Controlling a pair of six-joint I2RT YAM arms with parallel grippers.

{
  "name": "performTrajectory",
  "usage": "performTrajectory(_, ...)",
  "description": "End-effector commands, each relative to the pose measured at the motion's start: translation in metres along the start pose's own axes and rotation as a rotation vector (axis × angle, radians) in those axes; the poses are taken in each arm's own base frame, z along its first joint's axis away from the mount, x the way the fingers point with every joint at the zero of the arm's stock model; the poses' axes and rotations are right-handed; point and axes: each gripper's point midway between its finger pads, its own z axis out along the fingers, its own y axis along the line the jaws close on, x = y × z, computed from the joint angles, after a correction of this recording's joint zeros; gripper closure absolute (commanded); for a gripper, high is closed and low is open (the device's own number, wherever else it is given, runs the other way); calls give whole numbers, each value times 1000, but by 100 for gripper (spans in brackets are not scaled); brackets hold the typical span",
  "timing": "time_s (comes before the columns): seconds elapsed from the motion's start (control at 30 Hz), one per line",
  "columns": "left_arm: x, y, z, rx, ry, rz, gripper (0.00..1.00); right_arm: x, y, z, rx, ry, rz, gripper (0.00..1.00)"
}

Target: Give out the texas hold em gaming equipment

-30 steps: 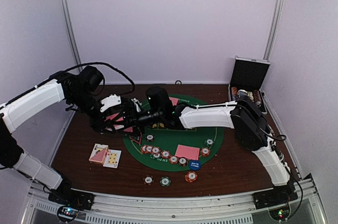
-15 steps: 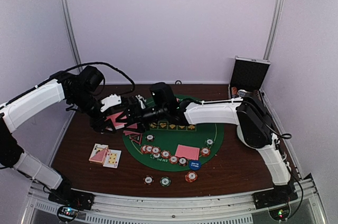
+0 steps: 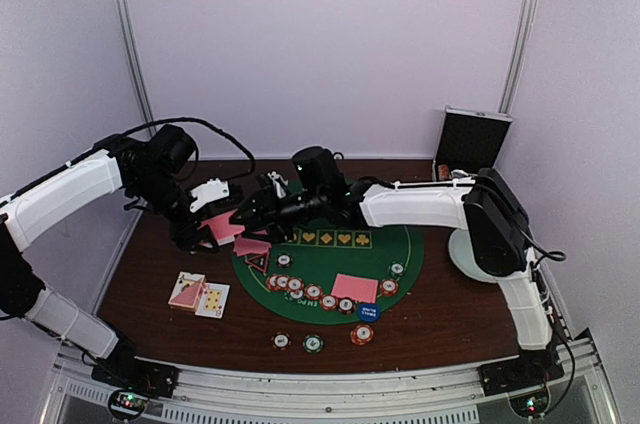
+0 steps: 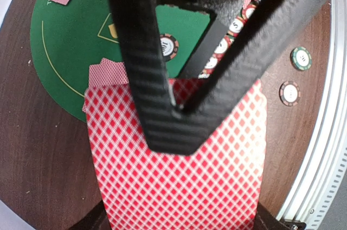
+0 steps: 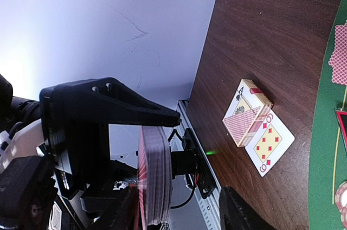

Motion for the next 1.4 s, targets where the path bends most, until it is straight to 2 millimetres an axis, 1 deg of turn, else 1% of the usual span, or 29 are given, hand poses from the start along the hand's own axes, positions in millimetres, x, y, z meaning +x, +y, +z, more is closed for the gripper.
performTrajectory(0.0, -7, 2, -7, -17, -30, 13, 100, -7, 27, -21, -22, -61, -35, 48)
performTrajectory(0.1, -6, 2, -5, -16, -26, 12, 100, -5, 31, -25, -35, -74, -32, 53)
performTrajectory(0.2, -6, 3, -5, -17, -24, 12, 100, -3, 32, -25, -43, -73, -27, 57)
performTrajectory(0.43, -4, 4, -3, -19, -12, 12, 100, 6, 38, -16, -70, -46, -19, 68)
performTrajectory(0.53, -3, 4, -3, -19, -10, 13, 100, 10, 41, -13, -77, -36, -20, 71)
performTrajectory(0.63, -2, 4, -1, -16, -6, 11, 100, 11, 45, -10, -83, -27, -23, 71)
performTrajectory(0.8, -3, 3, -2, -16, -9, 10, 100, 12, 35, -3, -56, -11, -12, 72)
performTrajectory(0.87, -2, 3, -2, -20, -7, 12, 100, 12, 32, -2, -43, -6, -13, 75)
performTrajectory(1.0, -1, 4, -2, -21, -4, 13, 100, 9, 25, -9, -2, -13, -22, 80)
performTrajectory(1.13, -2, 3, -2, -17, -6, 12, 100, 5, 24, -19, 23, -27, -30, 85)
performTrajectory(1.27, -2, 3, -1, -17, -5, 10, 100, 3, 27, -25, 27, -32, -36, 91)
performTrajectory(1.37, -2, 3, -2, -16, -6, 10, 100, 1, 34, -29, 5, -45, -40, 94)
